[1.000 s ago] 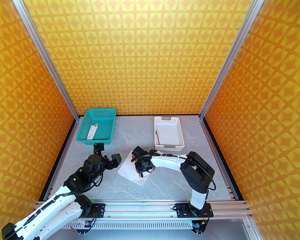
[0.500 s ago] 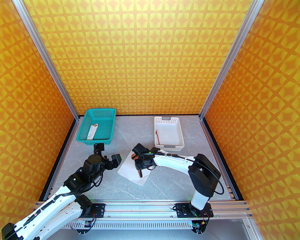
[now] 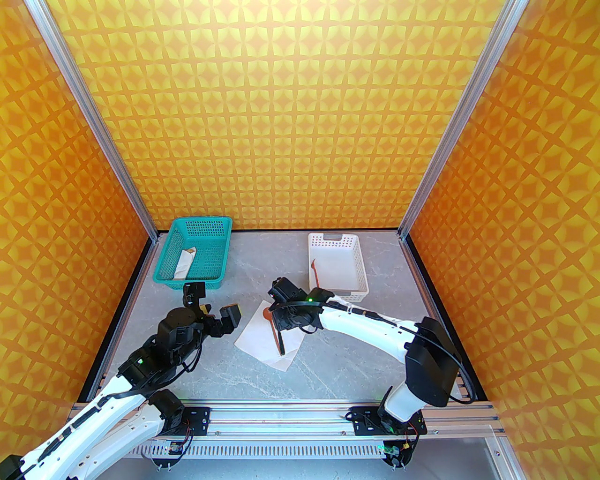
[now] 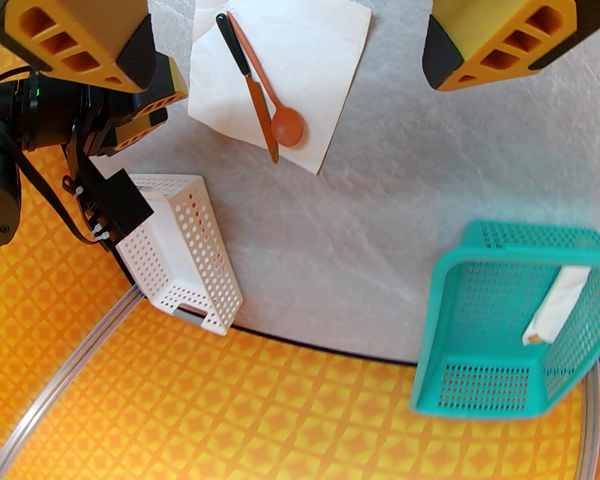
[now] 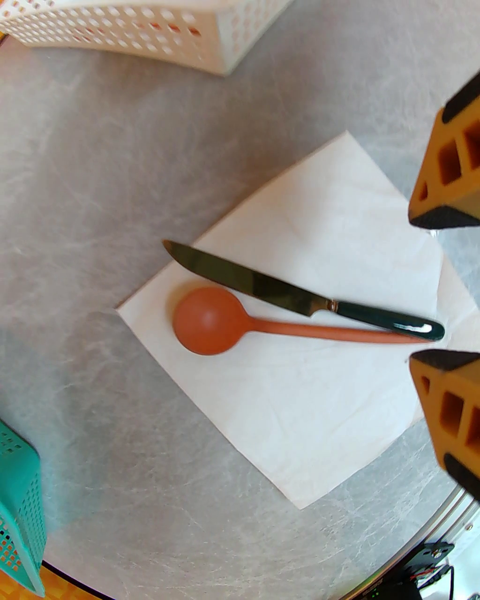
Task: Place the utensils on the paper napkin and roll it up
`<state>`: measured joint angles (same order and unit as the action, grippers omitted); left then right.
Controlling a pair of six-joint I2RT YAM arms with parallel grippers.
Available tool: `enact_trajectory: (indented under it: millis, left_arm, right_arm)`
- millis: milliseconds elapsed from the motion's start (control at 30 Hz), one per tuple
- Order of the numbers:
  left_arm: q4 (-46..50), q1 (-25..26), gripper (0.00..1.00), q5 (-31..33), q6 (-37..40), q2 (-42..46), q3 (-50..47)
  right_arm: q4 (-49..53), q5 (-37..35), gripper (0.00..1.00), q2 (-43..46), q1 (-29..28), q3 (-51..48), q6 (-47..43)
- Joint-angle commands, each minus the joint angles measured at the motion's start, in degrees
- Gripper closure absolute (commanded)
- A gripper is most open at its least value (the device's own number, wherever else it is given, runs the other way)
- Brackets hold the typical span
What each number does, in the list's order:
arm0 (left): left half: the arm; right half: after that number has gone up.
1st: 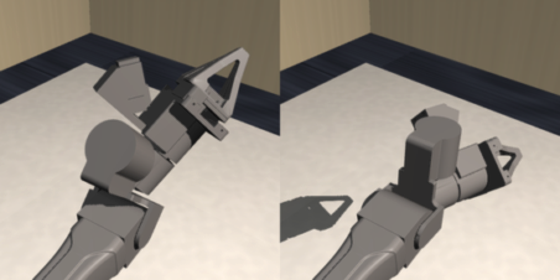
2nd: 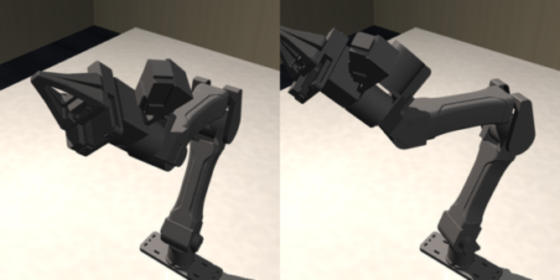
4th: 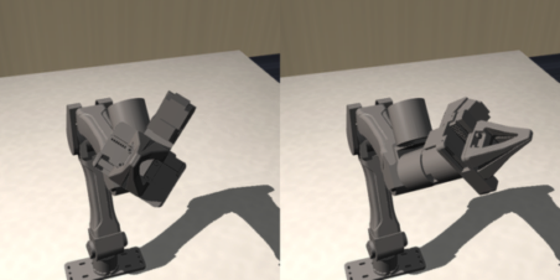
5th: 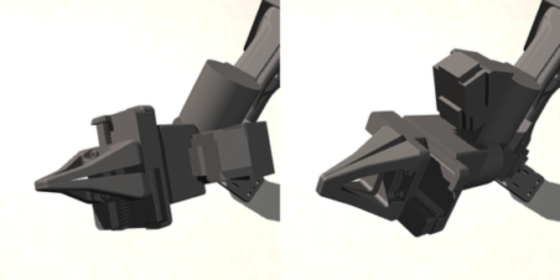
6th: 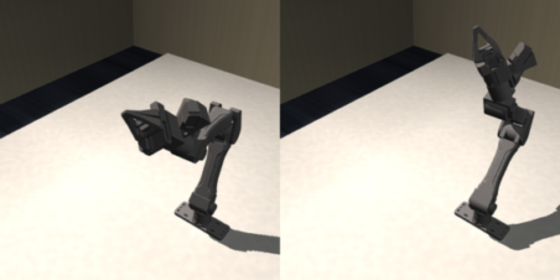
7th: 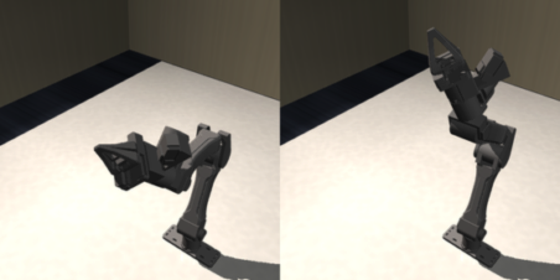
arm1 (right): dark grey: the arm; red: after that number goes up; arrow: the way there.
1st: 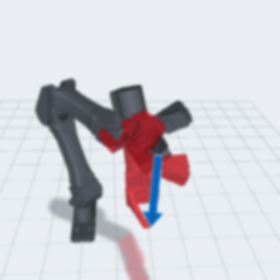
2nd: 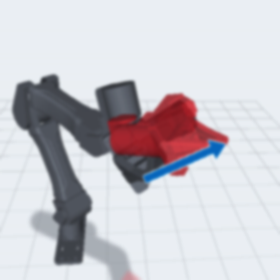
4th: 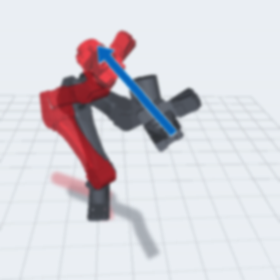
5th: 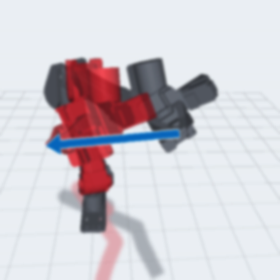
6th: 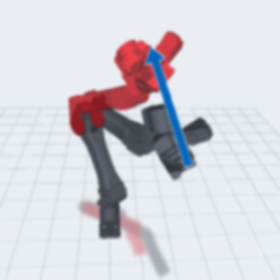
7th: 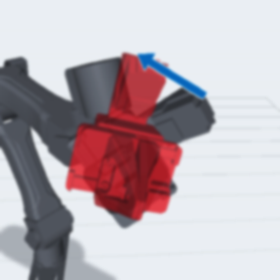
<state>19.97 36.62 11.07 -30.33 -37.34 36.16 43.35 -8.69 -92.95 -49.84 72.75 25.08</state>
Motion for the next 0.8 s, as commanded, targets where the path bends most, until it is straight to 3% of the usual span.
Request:
enact_trajectory:
  millis: [0, 400, 767]
  left_arm:
    - [-1.54, -0.52, 0.01, 0.77, 3.85, 1.93, 1.91]
    - [-1.47, -0.50, 0.01, 0.31, 12.61, 7.97, 3.03]
    - [0.40, -0.51, 0.01, 0.04, 16.39, 12.33, 2.82]
  right_arm:
    - [3.02, -3.41, 0.48, 2.44, 0.70, 2.25, -2.35]
    - [3.93, -2.22, 0.34, 6.91, 9.77, 3.65, -6.53]
    - [2.70, 4.80, 0.33, 2.51, 24.08, 8.74, -10.93]
